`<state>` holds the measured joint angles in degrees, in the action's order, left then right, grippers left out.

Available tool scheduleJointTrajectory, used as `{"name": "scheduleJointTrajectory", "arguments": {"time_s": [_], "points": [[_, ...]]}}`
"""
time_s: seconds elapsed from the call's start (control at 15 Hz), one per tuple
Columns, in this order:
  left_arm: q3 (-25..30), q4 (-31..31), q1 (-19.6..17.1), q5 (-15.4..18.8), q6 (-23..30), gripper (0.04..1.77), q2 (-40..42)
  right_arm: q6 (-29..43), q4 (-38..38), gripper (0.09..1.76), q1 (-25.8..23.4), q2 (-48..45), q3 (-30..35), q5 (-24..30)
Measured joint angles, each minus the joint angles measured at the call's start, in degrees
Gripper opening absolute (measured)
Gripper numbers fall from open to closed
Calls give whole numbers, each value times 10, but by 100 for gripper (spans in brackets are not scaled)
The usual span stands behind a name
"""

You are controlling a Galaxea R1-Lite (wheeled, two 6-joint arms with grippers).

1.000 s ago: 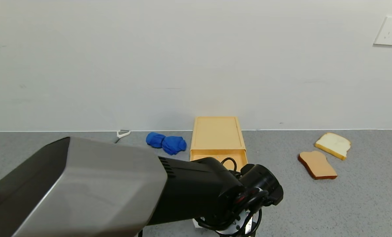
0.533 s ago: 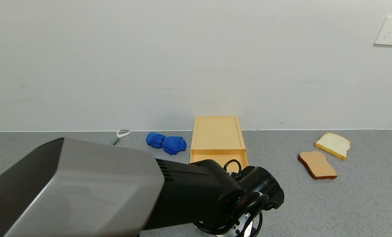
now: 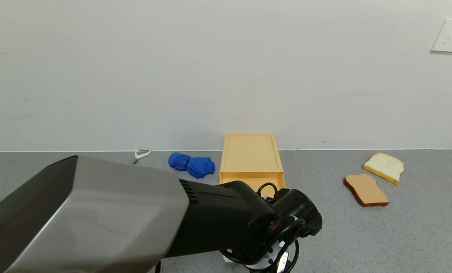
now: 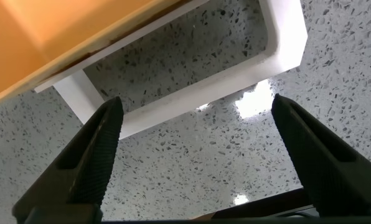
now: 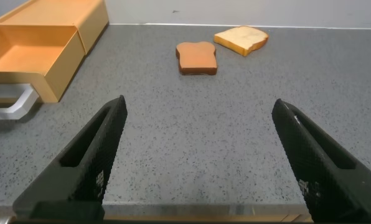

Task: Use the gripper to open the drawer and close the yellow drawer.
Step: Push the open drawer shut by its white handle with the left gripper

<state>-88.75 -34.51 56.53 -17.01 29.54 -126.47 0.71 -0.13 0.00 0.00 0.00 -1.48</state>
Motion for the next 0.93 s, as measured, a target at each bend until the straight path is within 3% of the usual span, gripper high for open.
{"name": "scheduleJointTrajectory", "arguments": {"time_s": [0.33,0.93], "points": [[-1,2,-6,21,-9,172,-4,0,0,171,0,0,0,0],[-5,2,-8,16,-9,172,-25,0,0,171,0,0,0,0]]}}
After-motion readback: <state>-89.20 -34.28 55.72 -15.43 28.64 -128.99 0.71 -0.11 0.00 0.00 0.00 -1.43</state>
